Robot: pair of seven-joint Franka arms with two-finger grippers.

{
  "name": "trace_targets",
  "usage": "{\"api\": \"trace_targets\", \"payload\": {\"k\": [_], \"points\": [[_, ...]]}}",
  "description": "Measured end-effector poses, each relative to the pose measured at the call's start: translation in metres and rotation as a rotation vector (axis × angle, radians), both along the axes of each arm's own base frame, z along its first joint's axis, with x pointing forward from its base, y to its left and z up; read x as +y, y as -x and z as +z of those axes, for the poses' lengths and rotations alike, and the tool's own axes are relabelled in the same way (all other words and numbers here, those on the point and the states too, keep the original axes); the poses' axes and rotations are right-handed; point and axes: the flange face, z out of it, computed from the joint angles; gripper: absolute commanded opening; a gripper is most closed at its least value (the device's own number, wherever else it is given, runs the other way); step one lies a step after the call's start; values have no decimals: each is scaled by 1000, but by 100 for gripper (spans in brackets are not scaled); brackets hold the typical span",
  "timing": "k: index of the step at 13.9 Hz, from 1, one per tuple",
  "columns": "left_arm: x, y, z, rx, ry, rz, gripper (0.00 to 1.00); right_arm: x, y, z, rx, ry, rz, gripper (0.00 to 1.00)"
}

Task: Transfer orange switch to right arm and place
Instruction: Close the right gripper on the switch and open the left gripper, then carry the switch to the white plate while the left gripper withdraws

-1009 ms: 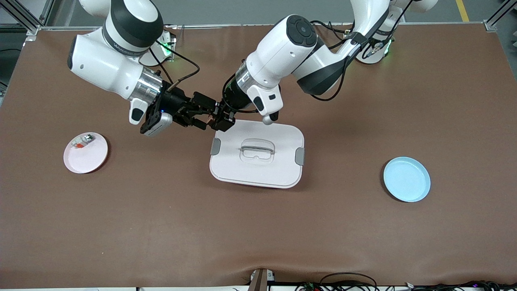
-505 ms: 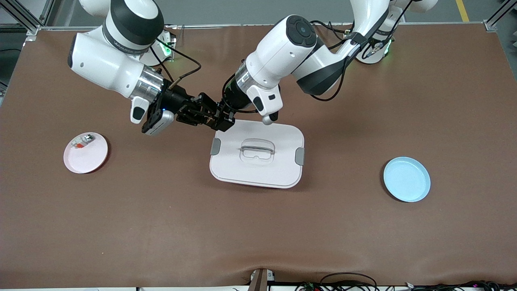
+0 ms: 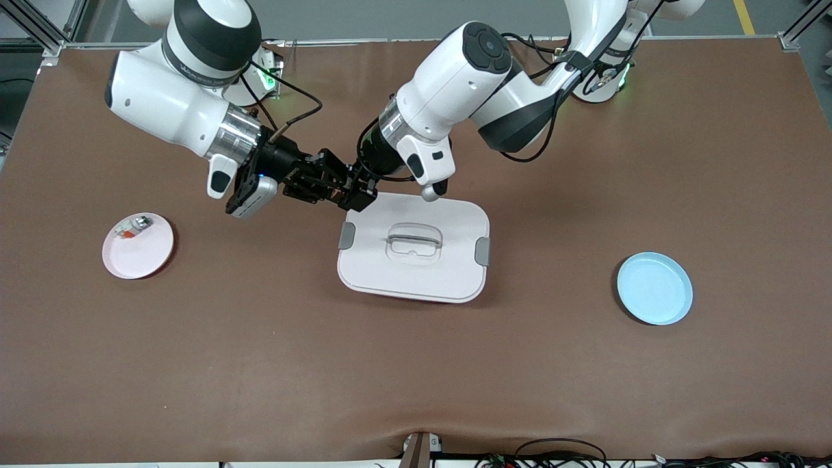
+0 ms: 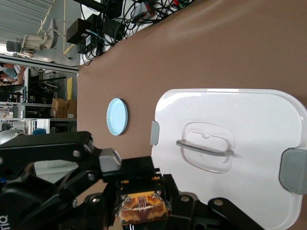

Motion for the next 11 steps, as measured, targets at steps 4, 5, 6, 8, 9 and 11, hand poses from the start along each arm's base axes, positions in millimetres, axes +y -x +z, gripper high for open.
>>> {"api": "trace_targets", "payload": {"k": [4,5,6,8,9,11], "points": [[1,-1,1,-7,1,-4,100,-13,-7,-2,-51,15,34,0],[2,-2,2,-8,2,-3,100,-18,-9,-4,-66,20,58,0],[2,-3,3,-12,2,-2,100,-28,-12,-7,-77,27,82,0],[4,-4,4,-48,-23,-12,100,-59,-23,-17,-93,37,141,0],[4,-4,4,-75,-45,-20,100,-78,-29,-23,-103,48,167,0],[5,-4,4,-100,-66,-28,100,-116,-37,-34,-123,113,229,0]]}}
